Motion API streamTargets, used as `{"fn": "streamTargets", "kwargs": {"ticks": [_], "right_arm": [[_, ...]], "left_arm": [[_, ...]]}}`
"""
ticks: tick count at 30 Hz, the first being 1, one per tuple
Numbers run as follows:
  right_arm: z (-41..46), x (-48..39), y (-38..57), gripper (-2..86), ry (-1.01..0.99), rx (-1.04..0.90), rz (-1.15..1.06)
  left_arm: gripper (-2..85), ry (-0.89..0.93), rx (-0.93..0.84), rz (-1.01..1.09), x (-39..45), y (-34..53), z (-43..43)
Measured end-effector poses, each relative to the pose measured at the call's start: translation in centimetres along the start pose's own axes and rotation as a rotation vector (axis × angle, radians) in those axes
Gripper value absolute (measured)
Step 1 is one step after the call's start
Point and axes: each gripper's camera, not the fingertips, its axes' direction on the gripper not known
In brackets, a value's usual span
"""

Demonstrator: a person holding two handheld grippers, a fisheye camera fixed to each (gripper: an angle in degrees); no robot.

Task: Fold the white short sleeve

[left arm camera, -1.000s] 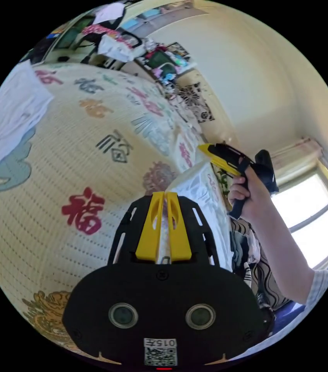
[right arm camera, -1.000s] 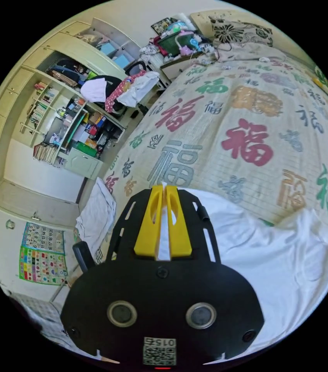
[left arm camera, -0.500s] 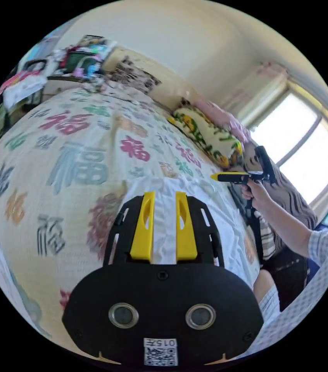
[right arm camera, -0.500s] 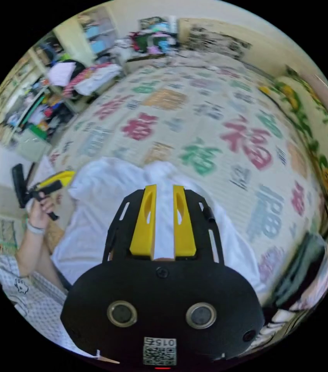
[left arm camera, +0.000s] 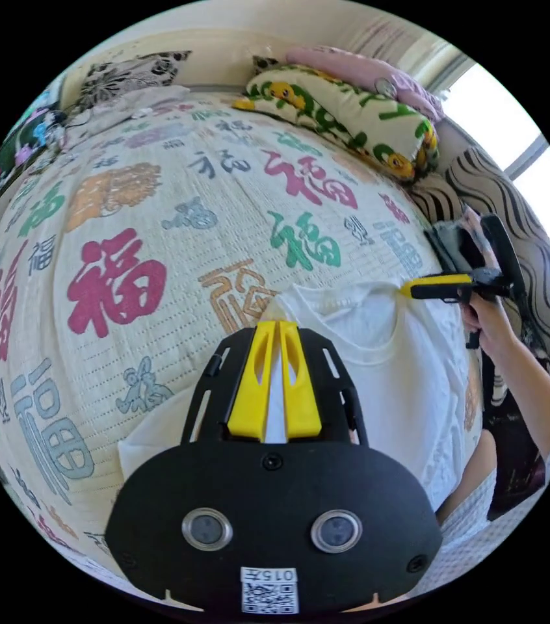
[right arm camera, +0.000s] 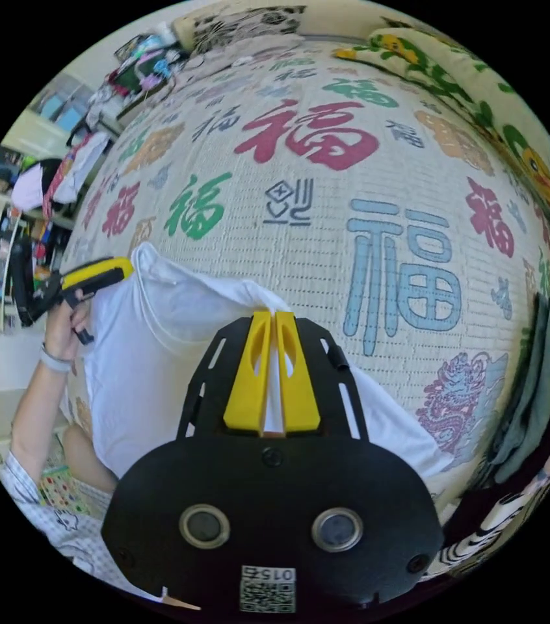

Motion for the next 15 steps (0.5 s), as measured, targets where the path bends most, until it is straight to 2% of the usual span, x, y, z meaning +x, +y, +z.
{"fn": "streamTargets", "kwargs": {"ticks": [4, 7, 9, 12, 15], "right_arm": [[-3.2, 3.5, 3.5, 7.2, -0.119, 0.151, 0.091], [-5.3, 5.9, 6.3, 9.9, -0.169, 0.216, 0.108], [-6.2, 6.8, 8.0, 9.7, -0.201, 0.234, 0.110], [-6.6, 8.0, 9.6, 9.2, -0.237, 0.221, 0.154], [-6.7, 10.0, 9.8, 6.9, -0.466, 0.211, 0.253]], "left_arm": [[7.2, -0.114, 0.247, -0.087, 0.5, 4.0, -5.0], [7.6, -0.176, 0.303, -0.062, -0.3, 8.7, -9.3], [7.7, -0.216, 0.304, -0.100, -1.8, 11.5, -11.1], [8.9, -0.150, 0.209, -0.144, -4.2, 13.5, -11.0], [8.6, -0.028, 0.116, -0.193, -5.6, 13.4, -8.7]]}}
